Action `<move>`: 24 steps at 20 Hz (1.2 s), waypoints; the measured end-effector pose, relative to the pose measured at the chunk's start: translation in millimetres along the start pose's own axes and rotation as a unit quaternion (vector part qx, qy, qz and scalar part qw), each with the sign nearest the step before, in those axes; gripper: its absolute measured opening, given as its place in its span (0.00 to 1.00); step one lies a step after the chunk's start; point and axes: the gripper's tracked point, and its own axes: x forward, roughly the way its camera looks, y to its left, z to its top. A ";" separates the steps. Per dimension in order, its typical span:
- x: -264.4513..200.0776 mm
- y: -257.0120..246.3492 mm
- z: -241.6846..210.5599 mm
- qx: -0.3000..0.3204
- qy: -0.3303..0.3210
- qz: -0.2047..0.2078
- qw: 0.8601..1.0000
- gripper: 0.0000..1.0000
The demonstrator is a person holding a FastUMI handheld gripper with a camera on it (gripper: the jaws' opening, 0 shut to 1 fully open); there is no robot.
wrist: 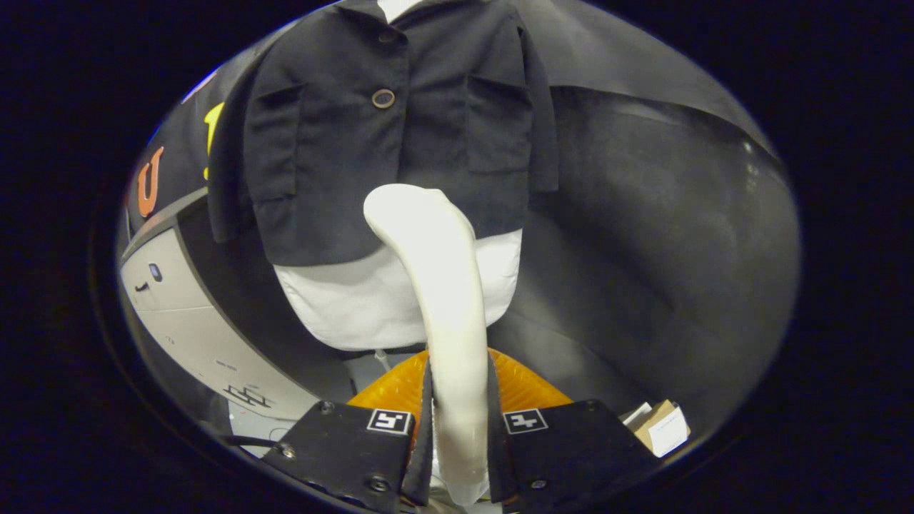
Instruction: Iron the clothes twice with a garment steamer, once on the left side and once on the right side.
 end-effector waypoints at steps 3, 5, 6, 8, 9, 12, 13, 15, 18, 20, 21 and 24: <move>-35.9 22.0 13.1 0.009 -0.032 0.002 0.999 0.34; -58.0 43.1 20.5 0.003 -0.051 0.011 0.999 0.34; -69.5 50.1 22.3 -0.002 -0.059 0.014 0.998 0.34; -92.9 65.1 28.1 -0.005 -0.074 0.019 0.997 0.34; -104.6 73.8 30.7 -0.007 -0.081 0.021 0.996 0.34; -142.4 99.5 36.0 -0.015 -0.104 0.033 0.994 0.34; -155.8 107.3 37.9 -0.017 -0.111 0.035 0.993 0.34; -184.0 124.1 43.8 -0.017 -0.129 0.042 0.991 0.34; -219.4 148.5 57.0 -0.018 -0.157 0.060 0.986 0.34; -242.9 165.1 68.5 -0.024 -0.174 0.079 0.981 0.34; -252.7 171.2 75.3 -0.029 -0.183 0.089 0.979 0.34; -278.5 196.8 94.4 -0.047 -0.210 0.123 0.969 0.34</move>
